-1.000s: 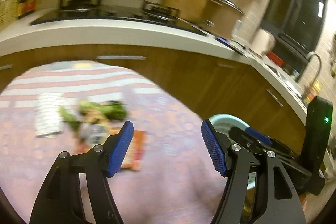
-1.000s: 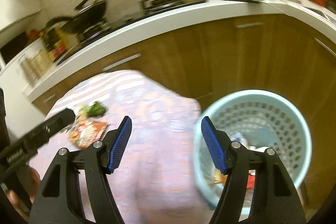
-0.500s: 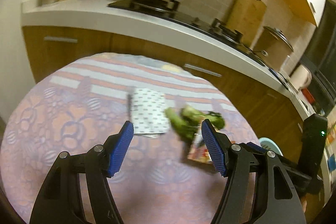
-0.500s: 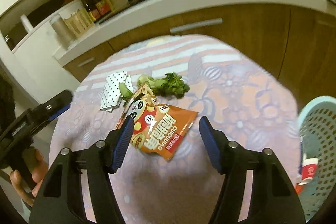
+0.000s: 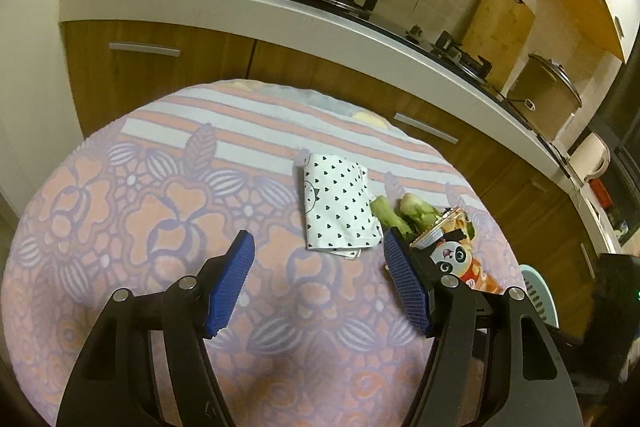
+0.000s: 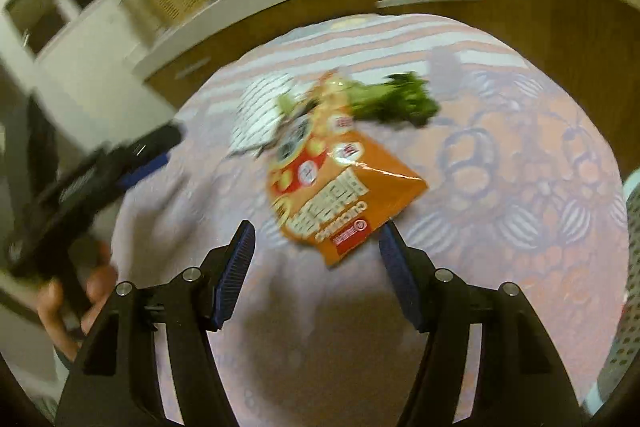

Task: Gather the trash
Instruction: 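Grasp the panda snack bag with the right tool while the left tool grasps the green bok choy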

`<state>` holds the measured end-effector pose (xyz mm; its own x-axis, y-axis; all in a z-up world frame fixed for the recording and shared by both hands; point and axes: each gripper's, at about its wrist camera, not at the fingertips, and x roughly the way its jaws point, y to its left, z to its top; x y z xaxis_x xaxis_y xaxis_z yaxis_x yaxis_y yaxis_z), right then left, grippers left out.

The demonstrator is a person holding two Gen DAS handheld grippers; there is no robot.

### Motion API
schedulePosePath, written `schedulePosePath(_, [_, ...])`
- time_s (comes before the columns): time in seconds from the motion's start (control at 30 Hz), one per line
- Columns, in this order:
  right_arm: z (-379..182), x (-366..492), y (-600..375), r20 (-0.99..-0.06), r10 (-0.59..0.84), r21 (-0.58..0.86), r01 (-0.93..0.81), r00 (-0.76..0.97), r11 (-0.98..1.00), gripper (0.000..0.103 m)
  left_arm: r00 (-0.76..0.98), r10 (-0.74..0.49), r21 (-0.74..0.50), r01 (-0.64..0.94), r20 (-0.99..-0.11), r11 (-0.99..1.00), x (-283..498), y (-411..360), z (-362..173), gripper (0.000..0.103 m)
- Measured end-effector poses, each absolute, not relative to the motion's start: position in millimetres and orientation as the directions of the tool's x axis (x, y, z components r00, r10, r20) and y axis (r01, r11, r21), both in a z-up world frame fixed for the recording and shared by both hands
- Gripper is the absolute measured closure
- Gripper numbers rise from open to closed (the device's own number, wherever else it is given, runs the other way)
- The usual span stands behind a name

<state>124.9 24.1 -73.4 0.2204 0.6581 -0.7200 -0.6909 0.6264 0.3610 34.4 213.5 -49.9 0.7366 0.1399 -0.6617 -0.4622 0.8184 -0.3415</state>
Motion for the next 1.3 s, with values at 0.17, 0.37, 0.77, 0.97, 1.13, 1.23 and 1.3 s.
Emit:
schedulePosePath(0.17, [-53.8, 117.1, 28.6, -0.714, 0.567, 0.131, -0.716, 0.412, 0.686, 0.042, 0.732, 0.137, -0.334, -0.459, -0.668, 0.823, 39.2, 217.2, -52.0, 0.038])
schedulePosePath(0.37, [-56.8, 135.5, 37.7, -0.716, 0.591, 0.154, -0.741, 0.373, 0.654, 0.037, 0.723, 0.135, -0.324, -0.458, -0.678, 0.828, 48.4, 221.3, -53.3, 0.038])
schedulePosePath(0.77, [-82.7, 135.2, 66.2, -0.744, 0.544, 0.064, -0.770, 0.388, 0.635, 0.042, 0.675, 0.095, -0.311, -0.454, -0.732, 0.835, 80.8, 228.7, -69.4, 0.038])
schedulePosePath(0.97, [-73.7, 151.0, 34.5, -0.690, 0.615, 0.199, -0.717, 0.382, 0.669, 0.092, 0.679, 0.078, -0.314, -0.435, -0.730, 0.844, 85.8, 216.6, -70.7, 0.037])
schedulePosePath(1.13, [-69.6, 165.6, 14.4, -0.652, 0.640, 0.269, -0.665, 0.407, 0.697, 0.097, 0.687, 0.023, -0.333, -0.380, -0.726, 0.863, 93.5, 192.7, -72.9, 0.039])
schedulePosePath(1.23, [-68.6, 168.4, 7.0, -0.643, 0.642, 0.286, -0.647, 0.418, 0.707, 0.097, 0.686, -0.003, -0.338, -0.354, -0.727, 0.872, 102.7, 176.7, -75.3, 0.039])
schedulePosePath(1.3, [-66.7, 166.8, -0.4, -0.635, 0.647, 0.296, -0.640, 0.423, 0.709, 0.097, 0.684, -0.009, -0.334, -0.346, -0.730, 0.877, 110.7, 169.0, -76.3, 0.039])
